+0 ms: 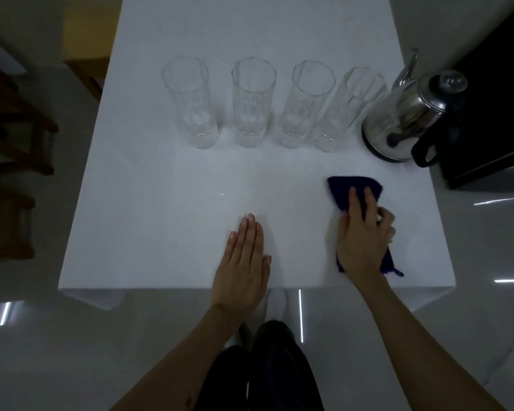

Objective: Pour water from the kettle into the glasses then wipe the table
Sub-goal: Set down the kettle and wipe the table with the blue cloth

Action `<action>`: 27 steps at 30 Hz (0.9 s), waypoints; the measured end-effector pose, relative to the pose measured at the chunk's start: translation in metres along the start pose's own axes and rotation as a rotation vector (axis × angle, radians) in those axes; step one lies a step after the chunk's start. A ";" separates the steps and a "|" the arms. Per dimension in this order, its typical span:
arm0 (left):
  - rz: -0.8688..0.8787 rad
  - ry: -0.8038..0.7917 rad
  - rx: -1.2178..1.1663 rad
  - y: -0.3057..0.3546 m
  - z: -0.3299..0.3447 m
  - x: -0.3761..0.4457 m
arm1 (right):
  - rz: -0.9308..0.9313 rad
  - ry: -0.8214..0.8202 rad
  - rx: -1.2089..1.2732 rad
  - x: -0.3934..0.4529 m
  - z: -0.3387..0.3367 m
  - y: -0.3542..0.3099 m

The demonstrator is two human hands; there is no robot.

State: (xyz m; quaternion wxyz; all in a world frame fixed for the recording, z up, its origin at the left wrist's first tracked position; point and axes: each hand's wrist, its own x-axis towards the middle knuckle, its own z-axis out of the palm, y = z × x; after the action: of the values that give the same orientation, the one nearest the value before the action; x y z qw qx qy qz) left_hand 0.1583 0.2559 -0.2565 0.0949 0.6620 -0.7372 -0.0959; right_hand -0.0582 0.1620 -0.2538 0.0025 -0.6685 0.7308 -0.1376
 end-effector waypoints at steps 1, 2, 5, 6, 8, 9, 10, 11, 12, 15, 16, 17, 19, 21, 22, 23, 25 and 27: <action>-0.001 0.001 -0.002 0.000 0.000 0.000 | 0.044 0.013 0.003 0.010 0.002 -0.005; -0.001 0.003 -0.004 0.000 -0.001 0.000 | 0.067 0.019 0.000 0.018 0.003 -0.015; -0.032 0.011 0.005 0.000 0.000 -0.002 | 0.042 -0.010 0.014 0.035 0.011 -0.058; -0.057 0.007 0.007 0.000 0.000 -0.003 | 0.023 -0.024 0.033 0.037 0.014 -0.073; -0.104 0.006 -0.003 0.000 0.000 -0.005 | -0.041 -0.062 0.067 0.035 0.019 -0.098; -0.116 0.008 -0.009 0.000 0.000 -0.006 | -0.094 -0.084 0.080 0.033 0.020 -0.106; -0.118 0.008 -0.011 -0.001 0.000 -0.008 | -0.156 -0.102 0.090 0.031 0.022 -0.110; -0.116 0.005 -0.009 -0.002 0.000 -0.010 | -0.220 -0.121 0.097 0.029 0.022 -0.111; -0.113 0.001 -0.006 -0.003 0.000 -0.011 | -0.285 -0.137 0.100 0.026 0.021 -0.110; -0.111 -0.016 -0.003 -0.006 0.002 -0.014 | -0.460 -0.138 0.079 0.013 0.016 -0.093; -0.110 -0.017 -0.006 -0.006 0.002 -0.014 | -0.488 -0.131 0.065 0.006 0.014 -0.085; -0.108 -0.015 -0.010 -0.006 0.001 -0.014 | -0.492 -0.124 0.054 -0.001 0.010 -0.074; -0.107 -0.010 -0.019 -0.006 0.000 -0.014 | -0.439 -0.105 0.043 -0.010 0.003 -0.050; -0.106 -0.008 -0.026 -0.005 -0.001 -0.015 | -0.320 -0.079 0.034 -0.010 -0.003 -0.028; -0.106 -0.008 -0.030 -0.005 -0.001 -0.015 | -0.244 -0.065 0.024 -0.005 -0.003 -0.022; -0.107 -0.011 -0.032 -0.005 -0.002 -0.016 | -0.168 -0.055 0.015 0.002 -0.002 -0.022; -0.106 -0.019 -0.028 -0.007 -0.002 -0.019 | -0.045 -0.035 0.005 0.017 0.003 -0.035; -0.085 -0.017 -0.022 -0.009 -0.002 -0.023 | 0.001 -0.022 0.009 0.029 0.011 -0.061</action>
State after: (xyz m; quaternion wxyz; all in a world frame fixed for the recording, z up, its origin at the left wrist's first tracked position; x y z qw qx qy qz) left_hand 0.1698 0.2776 -0.2575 0.0919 0.6907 -0.7082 -0.1135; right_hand 0.0006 0.1274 -0.2461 0.0134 -0.6696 0.7305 -0.1335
